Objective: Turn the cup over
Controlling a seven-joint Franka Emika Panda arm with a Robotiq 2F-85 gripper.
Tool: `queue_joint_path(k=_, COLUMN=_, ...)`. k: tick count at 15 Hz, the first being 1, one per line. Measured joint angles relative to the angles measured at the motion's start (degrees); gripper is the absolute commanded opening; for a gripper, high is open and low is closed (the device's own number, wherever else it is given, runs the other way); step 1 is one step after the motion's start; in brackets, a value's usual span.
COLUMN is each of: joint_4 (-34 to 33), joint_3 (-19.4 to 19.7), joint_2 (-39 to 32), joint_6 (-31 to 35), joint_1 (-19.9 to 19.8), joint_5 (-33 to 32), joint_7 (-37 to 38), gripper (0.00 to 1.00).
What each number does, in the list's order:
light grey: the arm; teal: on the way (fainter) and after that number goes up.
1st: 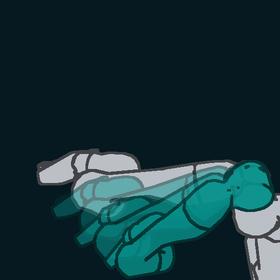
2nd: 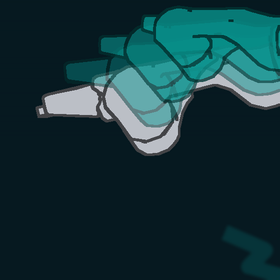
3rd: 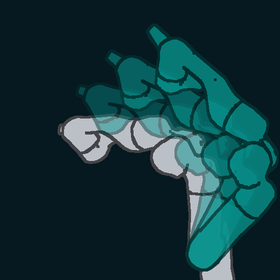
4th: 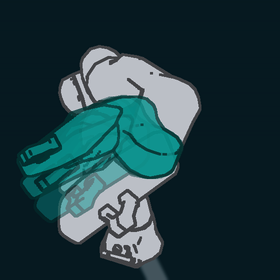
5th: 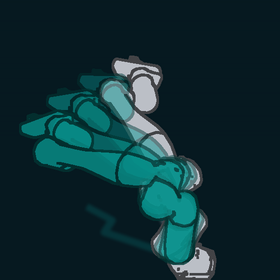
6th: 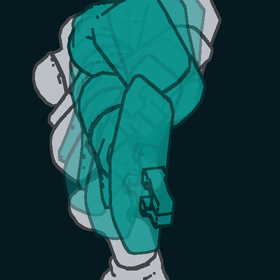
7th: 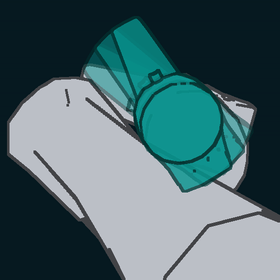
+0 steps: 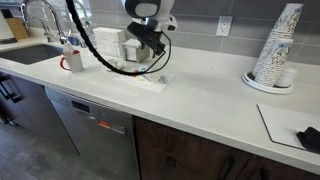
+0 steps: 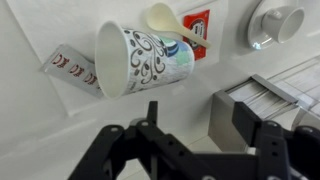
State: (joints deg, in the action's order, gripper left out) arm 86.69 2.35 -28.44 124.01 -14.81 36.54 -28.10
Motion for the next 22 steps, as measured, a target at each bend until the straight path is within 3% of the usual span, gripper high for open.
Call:
queue_joint_path(k=8, joint_4=-2.91, joint_3=0.35, joint_2=1.64, joint_6=0.00, joint_1=14.24, joint_5=-33.33, joint_7=27.21, gripper=1.00)
queue_joint_path(k=13, joint_4=-4.69, joint_3=2.86, joint_2=-1.36, joint_6=-0.54, joint_1=20.30, joint_5=-50.62, joint_7=37.77, gripper=1.00)
queue_joint_path(k=22, joint_4=-6.29, joint_3=4.31, joint_2=-2.80, joint_6=-0.89, joint_1=21.71, joint_5=-55.09, joint_7=39.47, gripper=1.00)
